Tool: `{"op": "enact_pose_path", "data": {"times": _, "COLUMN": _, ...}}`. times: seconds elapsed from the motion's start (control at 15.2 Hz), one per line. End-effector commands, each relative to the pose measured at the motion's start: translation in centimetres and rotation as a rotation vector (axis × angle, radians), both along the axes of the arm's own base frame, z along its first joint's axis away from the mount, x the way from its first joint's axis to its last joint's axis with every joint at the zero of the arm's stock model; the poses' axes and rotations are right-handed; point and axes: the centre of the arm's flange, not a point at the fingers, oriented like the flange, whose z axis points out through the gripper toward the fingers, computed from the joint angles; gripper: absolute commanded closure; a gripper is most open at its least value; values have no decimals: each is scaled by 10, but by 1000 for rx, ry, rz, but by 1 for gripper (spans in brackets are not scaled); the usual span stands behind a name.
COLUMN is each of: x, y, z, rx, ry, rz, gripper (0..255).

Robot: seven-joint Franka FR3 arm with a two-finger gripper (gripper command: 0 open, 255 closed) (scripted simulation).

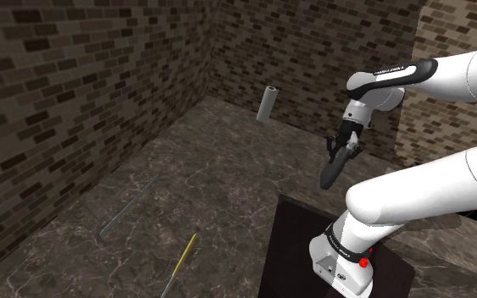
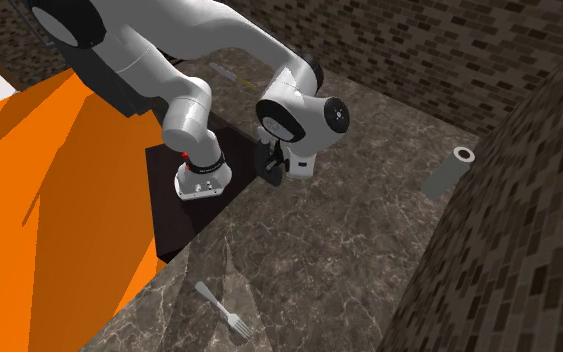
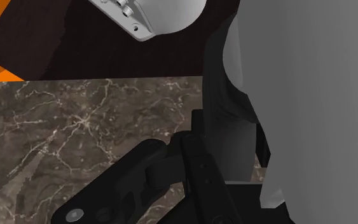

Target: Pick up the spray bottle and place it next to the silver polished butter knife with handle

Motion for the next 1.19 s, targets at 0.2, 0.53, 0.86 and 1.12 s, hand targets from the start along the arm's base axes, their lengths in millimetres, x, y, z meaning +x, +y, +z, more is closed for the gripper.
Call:
{"op": "enact_pose_path", "data": {"times": 0.2, "x": 0, "y": 1, "z": 28, "rx": 0, "ry": 0, "rz": 0, "gripper": 255}}
{"op": "enact_pose_path", "data": {"times": 0.53, "x": 0, "y": 1, "z": 54, "rx": 0, "ry": 0, "rz": 0, "gripper": 255}}
{"op": "enact_pose_path", "data": {"times": 0.86, "x": 0, "y": 1, "z": 80, "rx": 0, "ry": 0, "rz": 0, "gripper": 255}}
{"op": "enact_pose_path", "data": {"times": 1.12, "x": 0, "y": 1, "z": 102, "rx": 0, "ry": 0, "rz": 0, "gripper": 255}}
